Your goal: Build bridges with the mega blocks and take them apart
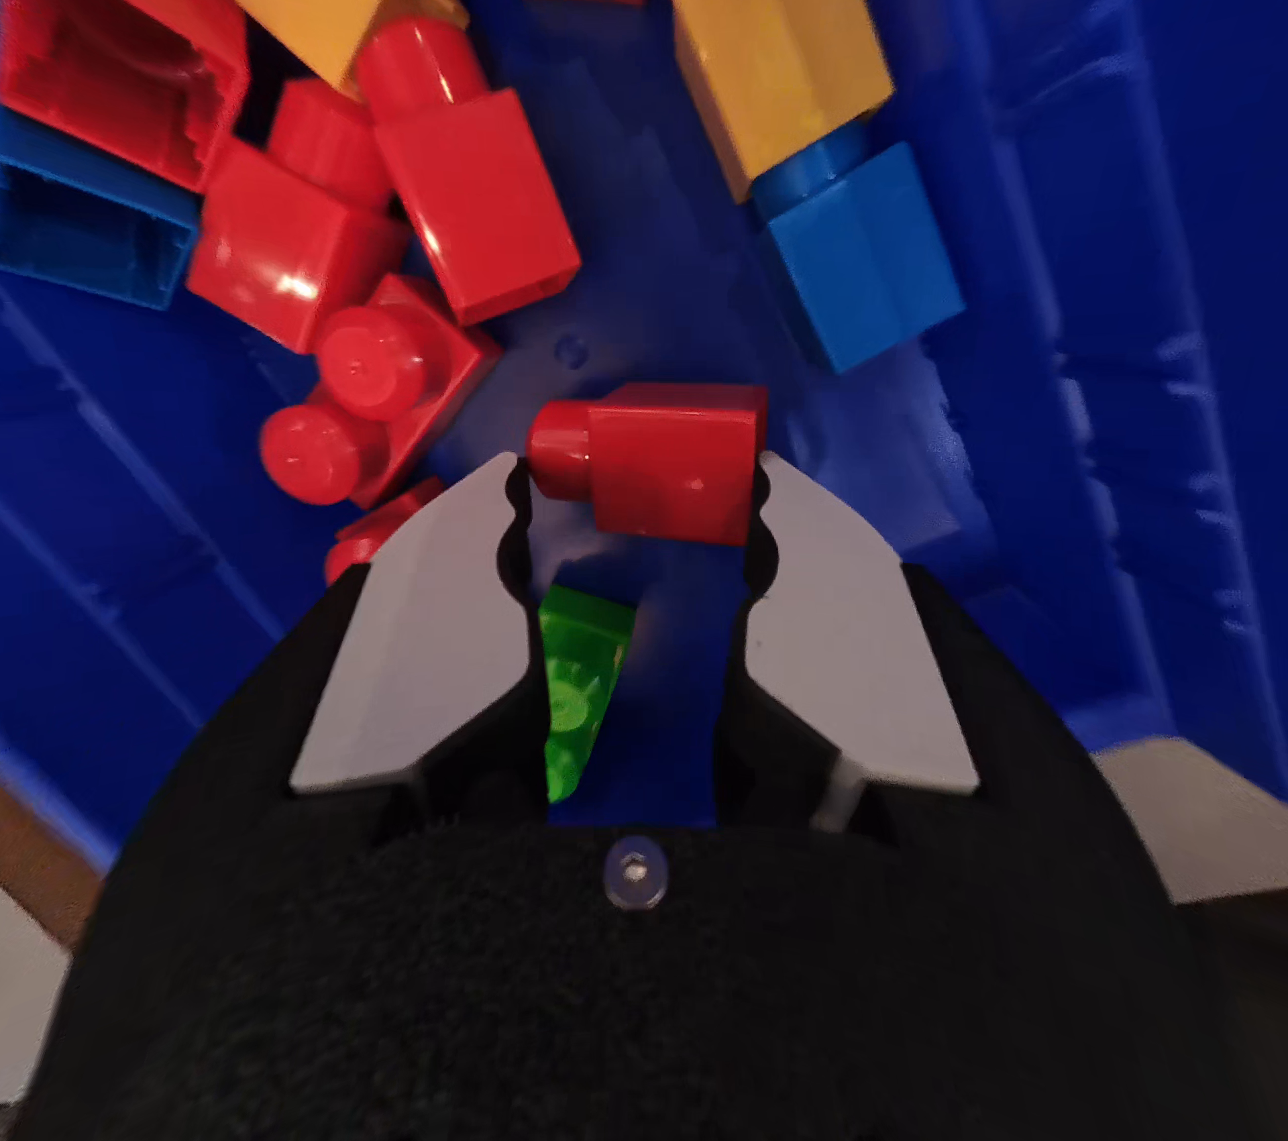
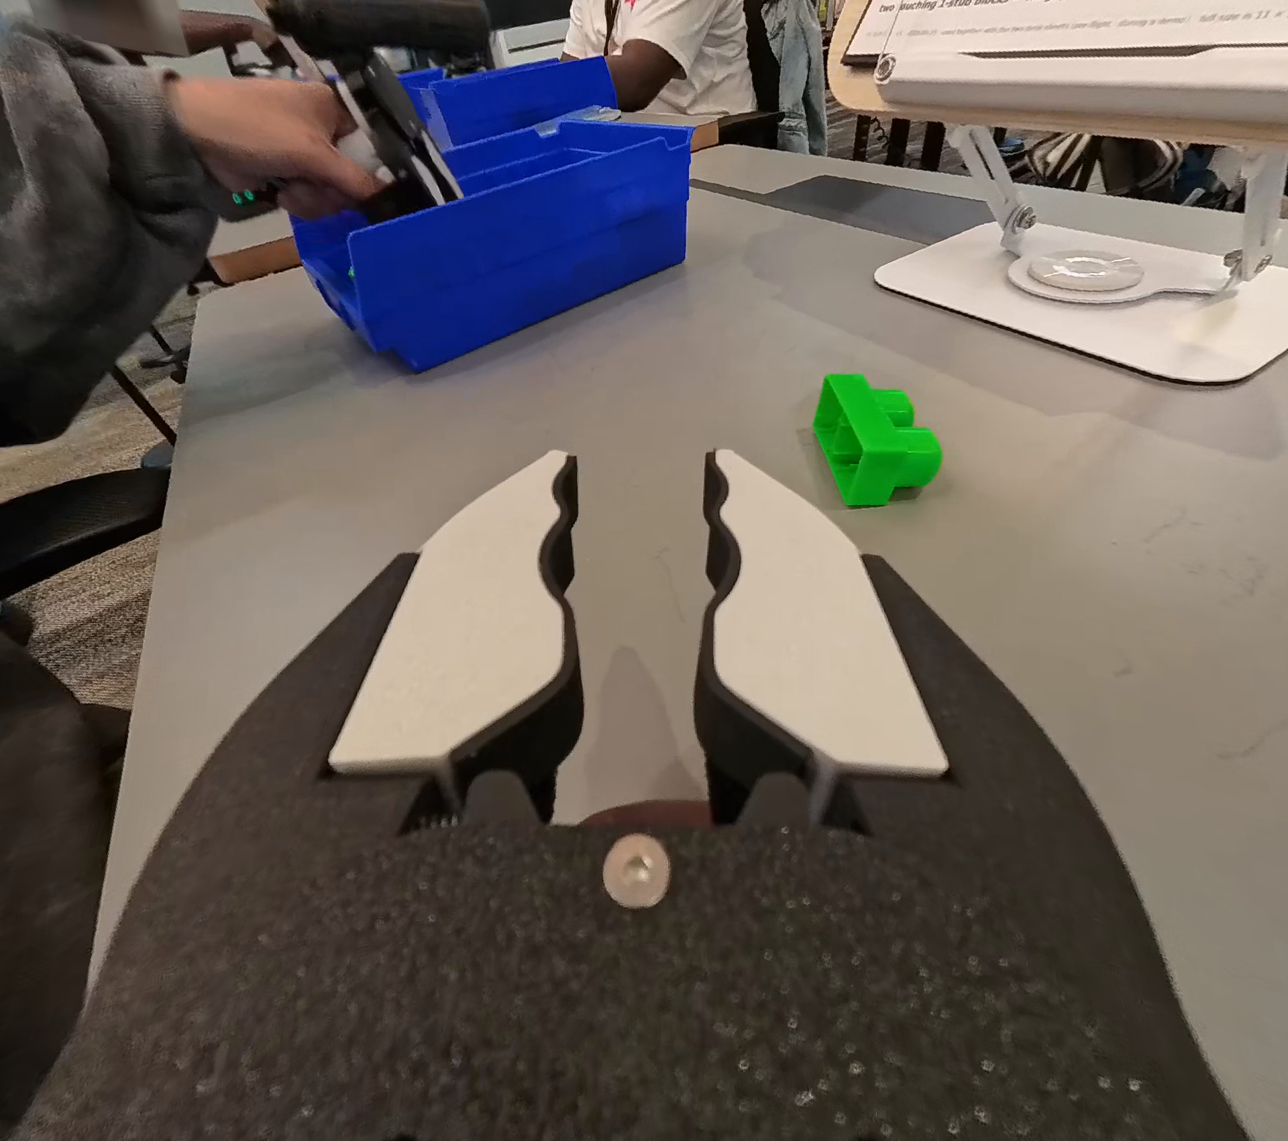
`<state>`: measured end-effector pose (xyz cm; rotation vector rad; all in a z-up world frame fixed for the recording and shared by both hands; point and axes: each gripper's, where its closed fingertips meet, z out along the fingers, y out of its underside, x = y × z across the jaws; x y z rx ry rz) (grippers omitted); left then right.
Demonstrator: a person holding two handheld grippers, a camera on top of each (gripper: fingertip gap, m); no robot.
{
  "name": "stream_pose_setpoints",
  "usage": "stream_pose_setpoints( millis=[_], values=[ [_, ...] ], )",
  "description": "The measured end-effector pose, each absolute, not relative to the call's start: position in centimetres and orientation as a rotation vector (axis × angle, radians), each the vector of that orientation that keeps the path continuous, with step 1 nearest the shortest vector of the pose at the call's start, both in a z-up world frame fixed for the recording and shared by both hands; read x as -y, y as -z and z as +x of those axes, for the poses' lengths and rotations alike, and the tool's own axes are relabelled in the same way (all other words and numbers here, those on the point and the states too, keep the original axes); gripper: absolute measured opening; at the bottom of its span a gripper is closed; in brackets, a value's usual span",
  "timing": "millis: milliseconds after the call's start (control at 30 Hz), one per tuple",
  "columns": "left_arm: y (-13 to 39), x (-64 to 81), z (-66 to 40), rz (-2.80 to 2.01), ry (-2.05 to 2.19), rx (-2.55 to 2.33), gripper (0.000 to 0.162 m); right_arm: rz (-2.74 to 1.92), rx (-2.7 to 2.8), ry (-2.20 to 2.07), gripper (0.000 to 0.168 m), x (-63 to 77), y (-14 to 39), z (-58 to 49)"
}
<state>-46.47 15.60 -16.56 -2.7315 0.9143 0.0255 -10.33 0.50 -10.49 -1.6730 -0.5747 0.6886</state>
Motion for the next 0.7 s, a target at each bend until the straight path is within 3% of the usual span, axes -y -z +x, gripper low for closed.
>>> stream_pose_setpoints(
  millis=[200, 300, 467, 700],
  values=[
    [6.6, -11.8, -38.3, -2.051, 0.066, -1.673, 0.058, -1.670, 0.568, -0.695, 0.034, -0.5, 10.4, -10.3],
    [4.9, -8.1, -32.2, -1.613, 0.038, -2.018, 0.058, -1.666, 0.565, -0.701, 0.034, -0.6, 10.3, -10.3],
    [9.9, -4.9, -25.6, -1.205, 0.025, -2.429, 0.057, -1.661, 0.548, -0.705, 0.034, -0.7, 10.2, -10.0],
    [16.6, -5.0, -22.0, -1.097, 0.118, -2.672, 0.057, -1.655, 0.524, -0.714, 0.034, -0.5, 10.1, -9.4]
  ],
)
